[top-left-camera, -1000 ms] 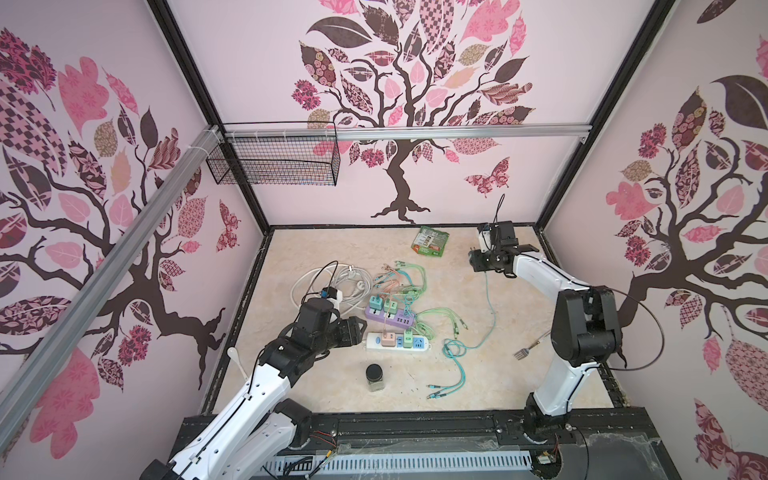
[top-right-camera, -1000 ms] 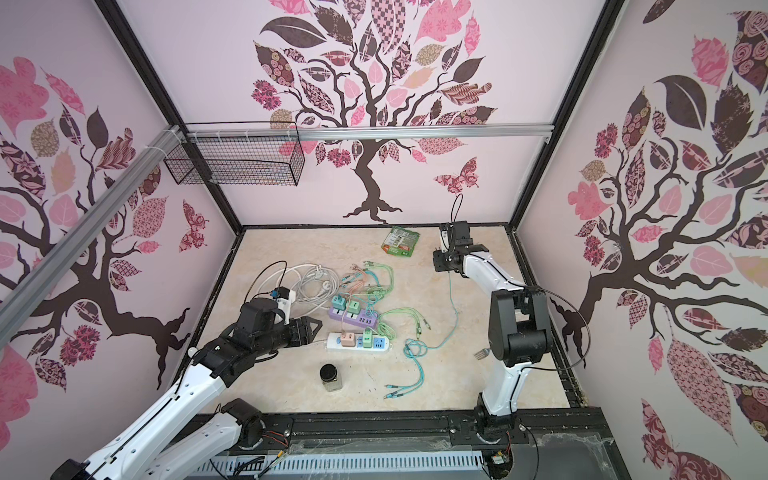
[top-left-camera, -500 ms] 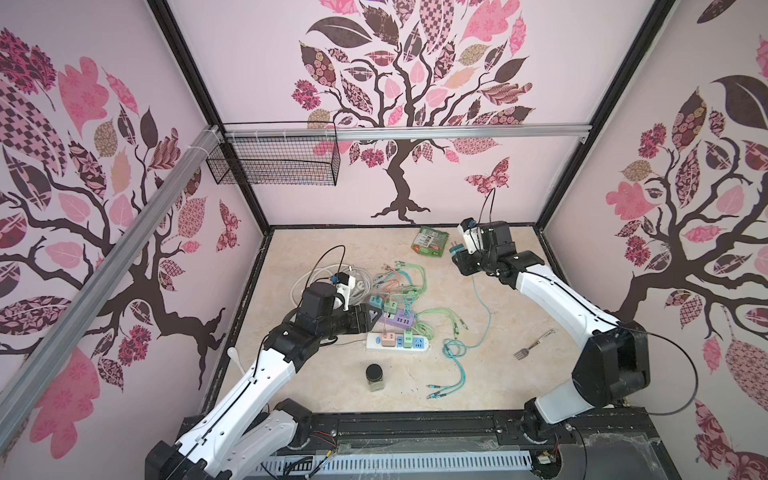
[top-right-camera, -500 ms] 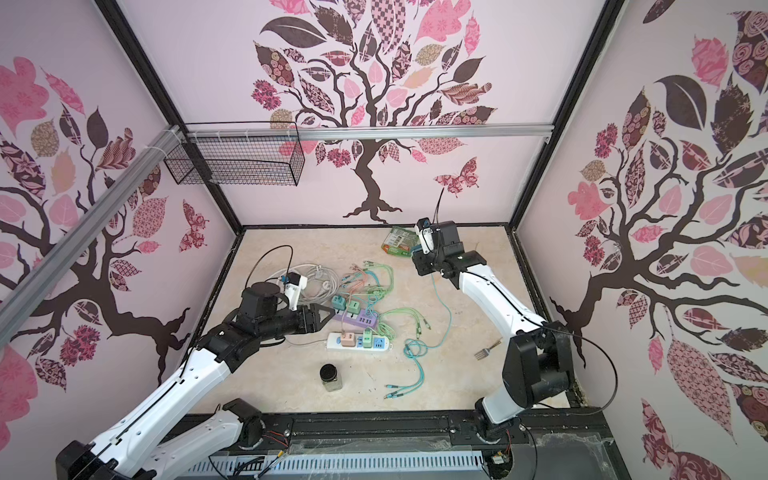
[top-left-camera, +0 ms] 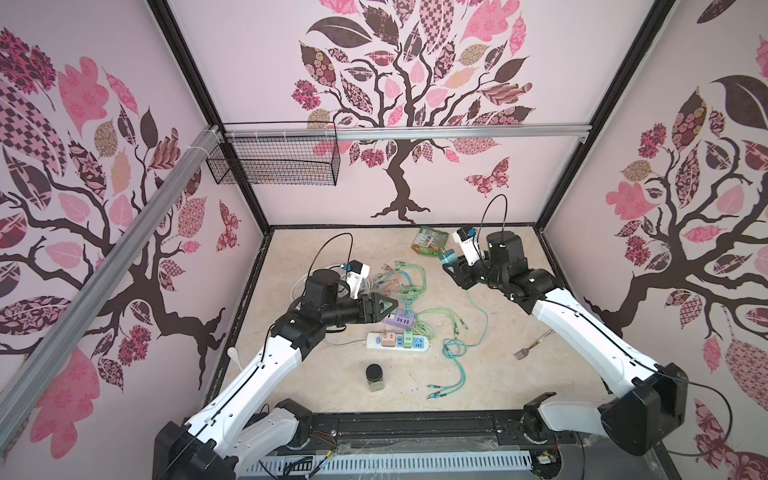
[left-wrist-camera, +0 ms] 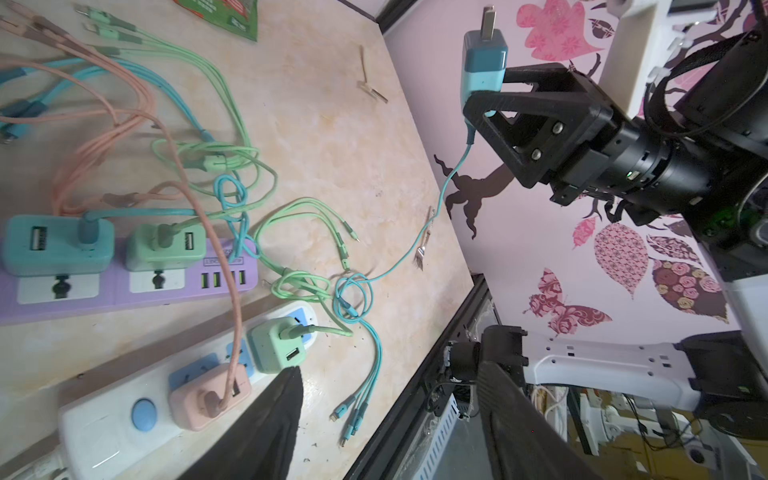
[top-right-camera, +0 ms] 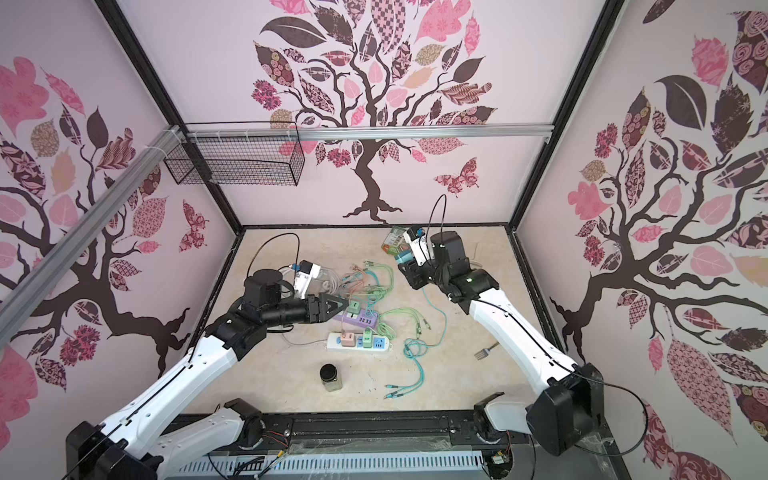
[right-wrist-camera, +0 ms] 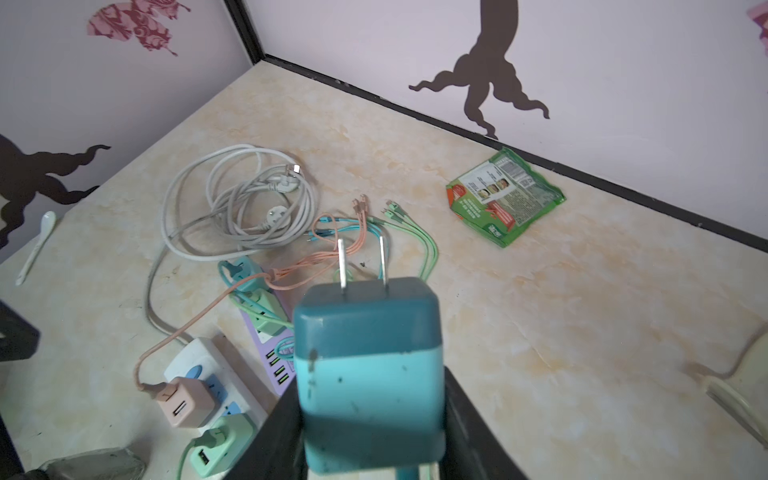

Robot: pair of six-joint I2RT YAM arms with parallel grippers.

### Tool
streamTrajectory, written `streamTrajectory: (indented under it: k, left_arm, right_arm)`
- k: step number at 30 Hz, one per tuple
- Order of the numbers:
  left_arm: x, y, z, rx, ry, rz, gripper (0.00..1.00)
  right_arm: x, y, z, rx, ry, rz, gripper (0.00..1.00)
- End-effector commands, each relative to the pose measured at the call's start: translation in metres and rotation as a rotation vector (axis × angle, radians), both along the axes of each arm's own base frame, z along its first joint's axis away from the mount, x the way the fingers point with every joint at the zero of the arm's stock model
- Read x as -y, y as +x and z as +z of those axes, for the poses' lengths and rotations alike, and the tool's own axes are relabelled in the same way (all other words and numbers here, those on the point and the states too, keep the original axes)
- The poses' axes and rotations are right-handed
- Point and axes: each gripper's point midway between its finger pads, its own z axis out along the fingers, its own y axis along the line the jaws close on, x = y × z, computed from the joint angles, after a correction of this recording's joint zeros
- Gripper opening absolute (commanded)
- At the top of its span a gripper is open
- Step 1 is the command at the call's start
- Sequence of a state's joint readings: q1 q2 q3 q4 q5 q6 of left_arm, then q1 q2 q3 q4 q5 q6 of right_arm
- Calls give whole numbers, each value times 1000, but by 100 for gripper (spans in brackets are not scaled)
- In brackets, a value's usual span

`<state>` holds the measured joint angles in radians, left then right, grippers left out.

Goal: Insert the plug
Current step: 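Carry the teal charger toward the left gripper while the left gripper rises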

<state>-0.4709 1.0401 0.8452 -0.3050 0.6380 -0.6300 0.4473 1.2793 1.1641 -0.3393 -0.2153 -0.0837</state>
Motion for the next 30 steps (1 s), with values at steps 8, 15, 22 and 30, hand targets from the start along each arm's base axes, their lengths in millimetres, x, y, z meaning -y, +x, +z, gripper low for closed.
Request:
streamTrajectory:
  k: [8,15,22,30]
  left_arm:
    - [25,-4,44,62,-135,-122,70]
    - [55,-21,55,90,-165,-231,70]
    - [59,-16,58,81,-177,-216,70]
    - [61,-14,53,55,-173,-211,67]
  right_arm:
    - [-34,-52,20,82,35,200,33]
    - [-57,-77,17,82,0,283,34]
    - [-76,-98,14,82,-36,353,34]
    - [-90,-115,11,103,-91,392,35]
